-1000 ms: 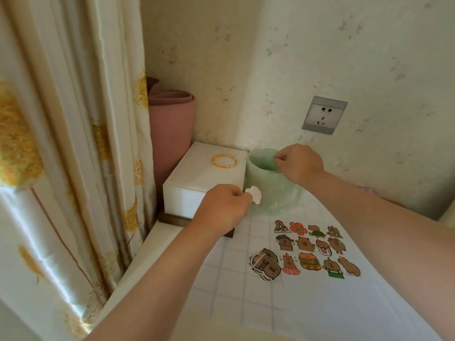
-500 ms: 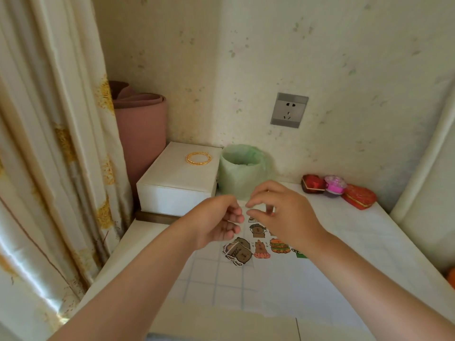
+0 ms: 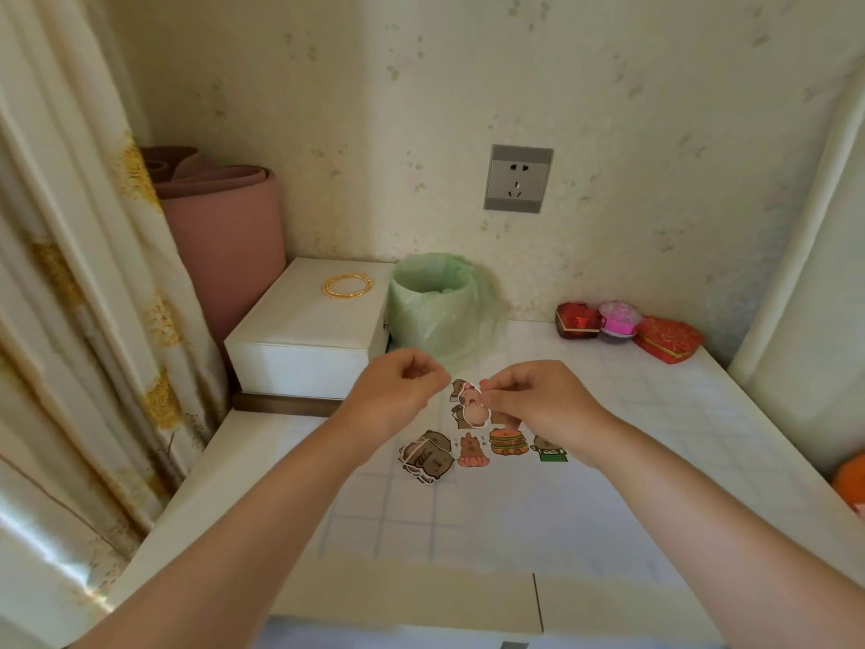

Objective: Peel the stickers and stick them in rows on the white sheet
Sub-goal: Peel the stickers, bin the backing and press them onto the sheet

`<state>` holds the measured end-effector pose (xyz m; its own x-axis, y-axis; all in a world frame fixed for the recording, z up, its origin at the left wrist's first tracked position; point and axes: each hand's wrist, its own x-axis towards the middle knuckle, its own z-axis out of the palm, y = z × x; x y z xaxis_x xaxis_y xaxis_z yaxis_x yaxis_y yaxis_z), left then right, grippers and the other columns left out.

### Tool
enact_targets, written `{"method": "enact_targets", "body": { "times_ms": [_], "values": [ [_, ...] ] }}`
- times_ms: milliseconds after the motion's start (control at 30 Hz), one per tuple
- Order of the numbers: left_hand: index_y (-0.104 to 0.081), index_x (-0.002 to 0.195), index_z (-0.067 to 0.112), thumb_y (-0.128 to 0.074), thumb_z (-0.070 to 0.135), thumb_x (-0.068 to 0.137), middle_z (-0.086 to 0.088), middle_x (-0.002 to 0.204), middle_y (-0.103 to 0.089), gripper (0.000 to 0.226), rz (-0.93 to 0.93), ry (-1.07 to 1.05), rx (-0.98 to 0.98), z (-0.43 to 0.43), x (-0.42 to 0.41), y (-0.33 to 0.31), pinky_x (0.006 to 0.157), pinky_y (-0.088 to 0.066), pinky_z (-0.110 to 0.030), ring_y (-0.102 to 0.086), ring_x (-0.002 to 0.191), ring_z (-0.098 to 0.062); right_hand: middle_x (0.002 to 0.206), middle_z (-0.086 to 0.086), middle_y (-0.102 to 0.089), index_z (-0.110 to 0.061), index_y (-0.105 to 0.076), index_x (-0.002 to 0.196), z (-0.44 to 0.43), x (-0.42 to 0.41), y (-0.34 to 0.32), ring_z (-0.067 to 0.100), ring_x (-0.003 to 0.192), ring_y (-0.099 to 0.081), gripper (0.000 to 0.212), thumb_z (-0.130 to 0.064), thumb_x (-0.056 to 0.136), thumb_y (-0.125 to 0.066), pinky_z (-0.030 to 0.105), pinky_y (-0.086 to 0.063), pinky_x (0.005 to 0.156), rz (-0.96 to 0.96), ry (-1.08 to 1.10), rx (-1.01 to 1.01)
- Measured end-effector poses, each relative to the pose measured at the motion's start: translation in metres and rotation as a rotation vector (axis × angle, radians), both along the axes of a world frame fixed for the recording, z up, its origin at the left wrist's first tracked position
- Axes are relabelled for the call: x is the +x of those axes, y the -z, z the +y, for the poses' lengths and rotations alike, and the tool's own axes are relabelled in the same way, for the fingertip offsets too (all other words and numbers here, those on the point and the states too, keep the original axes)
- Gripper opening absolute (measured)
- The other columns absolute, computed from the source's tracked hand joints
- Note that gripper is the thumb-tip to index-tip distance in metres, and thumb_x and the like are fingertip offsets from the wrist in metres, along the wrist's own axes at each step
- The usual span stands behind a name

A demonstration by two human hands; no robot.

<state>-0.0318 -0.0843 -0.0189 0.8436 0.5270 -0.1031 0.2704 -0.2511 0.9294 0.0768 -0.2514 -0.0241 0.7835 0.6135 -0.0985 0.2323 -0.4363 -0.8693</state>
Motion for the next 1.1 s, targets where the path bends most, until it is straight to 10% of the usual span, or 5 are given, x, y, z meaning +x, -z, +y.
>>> {"method": "enact_targets", "body": {
  "times_ms": [100, 667, 867, 1100],
  "values": [
    [-0.072, 0.088, 0.03, -0.071, 0.033, 0.087, 0.008, 0.094, -0.07, 0.004, -0.004, 0.087, 0.114, -0.004, 0.002, 0.004, 0.081, -0.051, -0.031, -0.064, 0.088, -0.012, 0.076, 0.004, -0.075, -0.02, -0.079, 0.085, -0.003, 0.004, -0.001, 0.011, 0.053, -0.06, 0.001, -0.021, 0.084, -0.078, 0.018, -0.042, 0.049, 0.036, -0.005, -0.006],
    [-0.056, 0.089, 0.016, -0.047, 0.019, 0.1, -0.001, 0.083, -0.063, 0.015, 0.007, 0.242, 0.108, -0.032, 0.023, 0.002, 0.053, -0.042, -0.016, -0.057, 0.06, -0.007, 0.079, 0.003, -0.077, -0.026, -0.071, 0.11, -0.024, 0.012, -0.013, 0.009, 0.049, -0.053, 0.032, -0.012, 0.083, -0.08, 0.017, -0.045, 0.052, 0.004, -0.099, 0.056],
    [-0.062, 0.087, 0.028, -0.059, 0.028, 0.096, 0.008, 0.07, -0.071, 0.009, -0.121, 0.231, 0.225, -0.042, 0.043, 0.0, 0.056, -0.049, -0.034, -0.058, 0.059, -0.016, 0.081, 0.012, -0.076, -0.017, -0.078, 0.088, -0.041, 0.035, -0.024, 0.017, 0.053, -0.056, 0.01, -0.01, 0.082, -0.08, 0.037, -0.047, 0.06, -0.062, -0.056, 0.069],
    [-0.065, 0.079, 0.02, -0.06, 0.017, 0.091, 0.011, 0.06, -0.062, 0.014, -0.124, 0.241, 0.184, -0.054, 0.056, -0.006, 0.057, -0.04, -0.019, -0.054, 0.048, 0.004, 0.082, 0.003, -0.077, -0.023, -0.077, 0.085, -0.052, 0.048, -0.024, 0.032, 0.067, -0.066, 0.011, -0.013, 0.083, -0.08, 0.051, -0.057, 0.072, -0.164, -0.111, 0.007]
  ]
}}
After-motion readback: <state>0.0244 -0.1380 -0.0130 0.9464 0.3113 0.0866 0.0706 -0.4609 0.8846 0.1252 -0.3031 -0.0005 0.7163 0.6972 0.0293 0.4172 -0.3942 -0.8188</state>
